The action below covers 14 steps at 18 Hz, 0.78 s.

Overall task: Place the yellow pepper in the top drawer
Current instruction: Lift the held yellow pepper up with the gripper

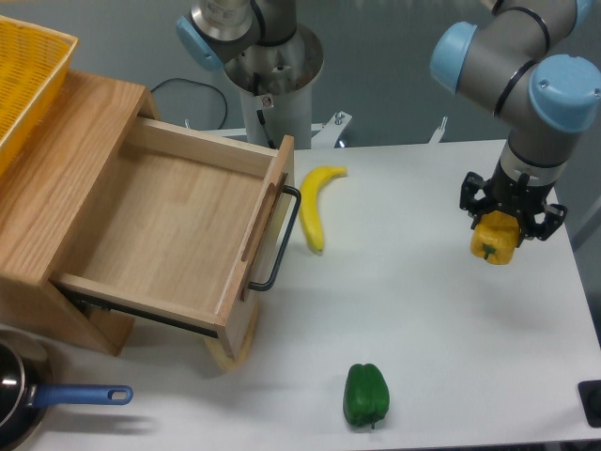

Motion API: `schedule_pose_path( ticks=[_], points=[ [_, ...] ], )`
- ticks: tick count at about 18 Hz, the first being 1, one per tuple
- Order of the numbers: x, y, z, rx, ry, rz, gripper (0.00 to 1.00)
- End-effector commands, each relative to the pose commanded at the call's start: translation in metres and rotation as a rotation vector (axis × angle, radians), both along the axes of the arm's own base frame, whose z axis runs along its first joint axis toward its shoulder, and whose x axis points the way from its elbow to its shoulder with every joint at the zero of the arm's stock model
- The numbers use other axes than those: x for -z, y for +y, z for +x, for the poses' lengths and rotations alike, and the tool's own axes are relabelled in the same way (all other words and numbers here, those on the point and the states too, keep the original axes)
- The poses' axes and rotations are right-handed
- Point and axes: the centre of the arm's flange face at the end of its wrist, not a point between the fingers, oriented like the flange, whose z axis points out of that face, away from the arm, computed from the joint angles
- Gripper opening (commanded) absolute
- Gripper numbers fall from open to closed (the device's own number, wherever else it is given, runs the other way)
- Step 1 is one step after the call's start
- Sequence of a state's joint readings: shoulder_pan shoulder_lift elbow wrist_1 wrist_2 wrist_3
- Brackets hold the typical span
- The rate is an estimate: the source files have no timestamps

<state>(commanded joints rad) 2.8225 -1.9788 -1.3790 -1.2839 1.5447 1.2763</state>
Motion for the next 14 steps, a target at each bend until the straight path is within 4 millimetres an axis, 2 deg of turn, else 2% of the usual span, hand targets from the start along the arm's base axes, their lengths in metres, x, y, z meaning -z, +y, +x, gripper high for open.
schedule_pose_path(
  ticks=[4,10,14],
  points=[
    [0.000,-0.002,0.002,-0.002,-0.002,-0.002,0.28],
    [-0.017,-0.005,0.012,-0.020,-0.002,-0.001,0.28],
    [-0.037,-0.005,0.033,-0.050,-0.027,0.003,0.27]
  ],
)
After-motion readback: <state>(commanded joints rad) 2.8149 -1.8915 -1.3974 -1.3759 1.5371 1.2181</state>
